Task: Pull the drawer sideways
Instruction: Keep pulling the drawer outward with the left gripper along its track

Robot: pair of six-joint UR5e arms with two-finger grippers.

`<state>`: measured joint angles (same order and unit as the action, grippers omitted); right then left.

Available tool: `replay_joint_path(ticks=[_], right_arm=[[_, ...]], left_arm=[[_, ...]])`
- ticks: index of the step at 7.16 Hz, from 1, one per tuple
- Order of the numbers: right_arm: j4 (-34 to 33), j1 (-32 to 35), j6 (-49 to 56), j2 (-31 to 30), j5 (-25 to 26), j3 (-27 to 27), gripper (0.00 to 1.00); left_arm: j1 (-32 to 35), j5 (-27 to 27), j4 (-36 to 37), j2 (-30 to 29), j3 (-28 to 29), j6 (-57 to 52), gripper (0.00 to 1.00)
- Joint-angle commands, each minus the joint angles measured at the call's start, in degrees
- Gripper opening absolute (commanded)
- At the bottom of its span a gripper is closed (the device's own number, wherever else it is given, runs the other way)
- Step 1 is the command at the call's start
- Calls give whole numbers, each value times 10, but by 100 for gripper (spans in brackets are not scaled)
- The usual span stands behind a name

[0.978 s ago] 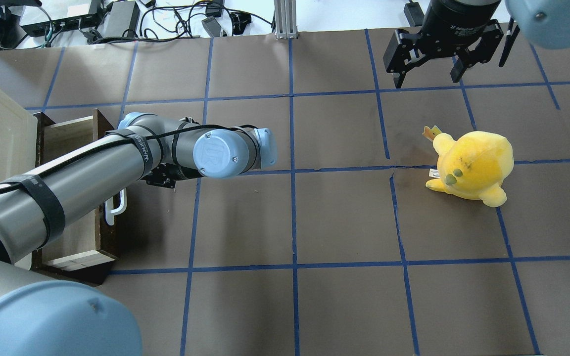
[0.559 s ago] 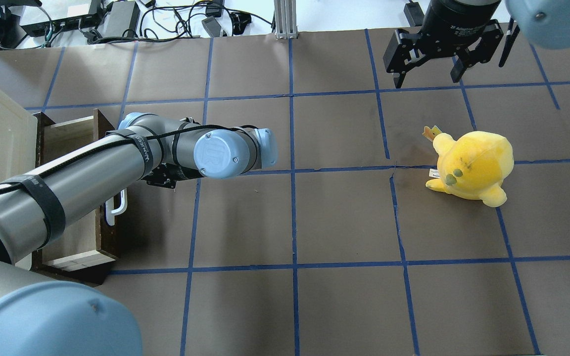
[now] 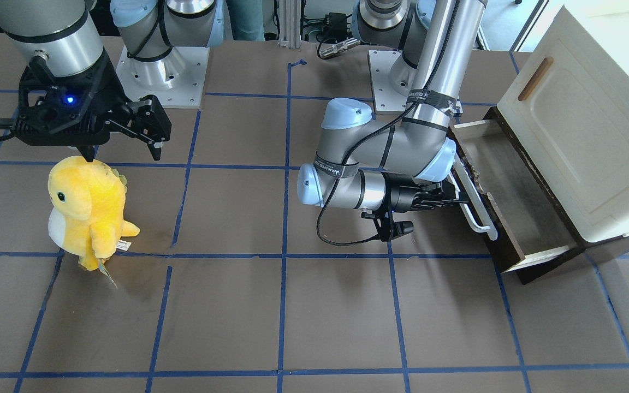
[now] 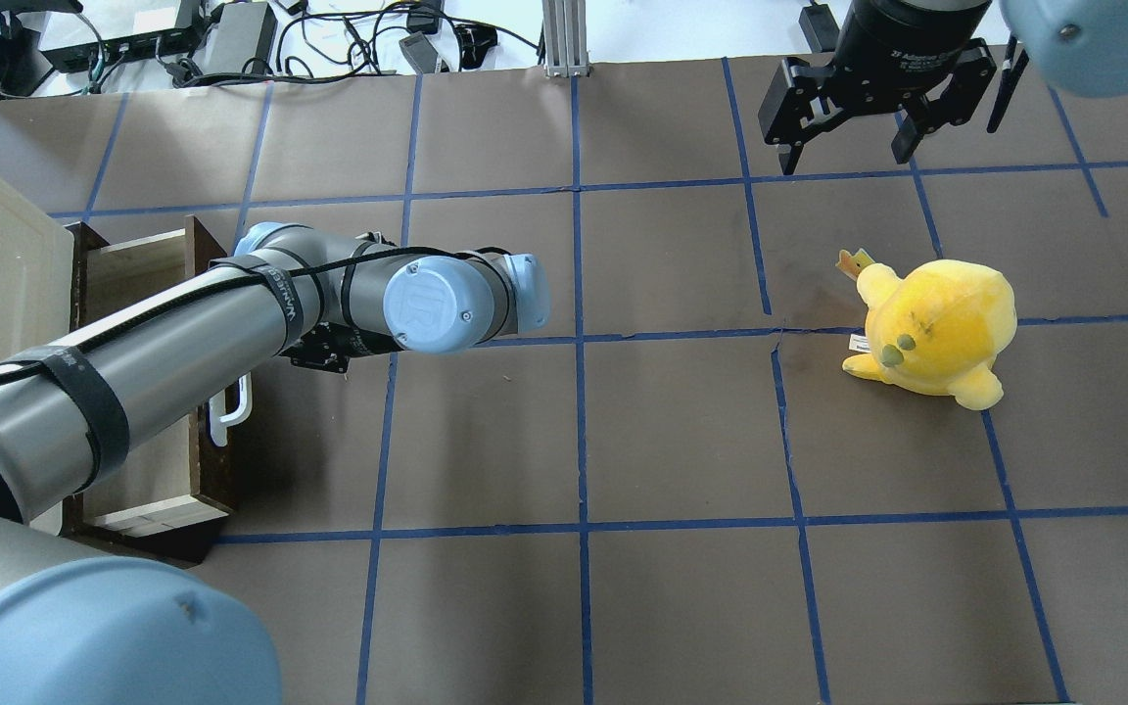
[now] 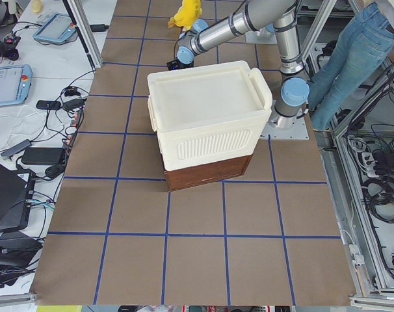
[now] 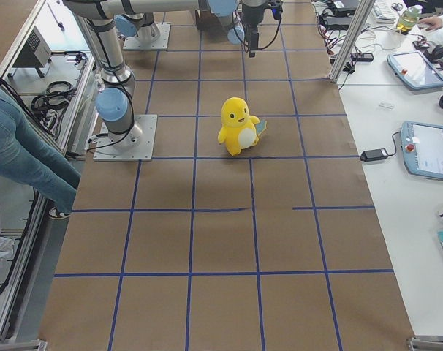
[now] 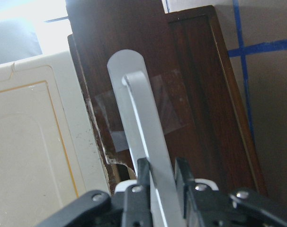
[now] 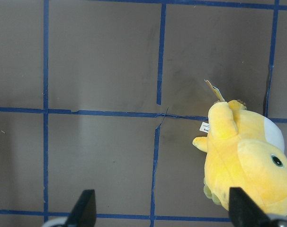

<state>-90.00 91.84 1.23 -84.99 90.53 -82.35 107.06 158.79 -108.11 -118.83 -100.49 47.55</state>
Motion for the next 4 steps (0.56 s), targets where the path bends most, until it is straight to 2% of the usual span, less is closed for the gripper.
replay_joint_path(ticks=[1, 4], right_arm=[[0, 0, 0, 0, 0, 0, 100], [0, 0, 0, 0, 0, 0, 100]], left_arm=[[0, -1, 0, -1, 2, 0, 2], [8, 0, 1, -1, 2, 0, 2]])
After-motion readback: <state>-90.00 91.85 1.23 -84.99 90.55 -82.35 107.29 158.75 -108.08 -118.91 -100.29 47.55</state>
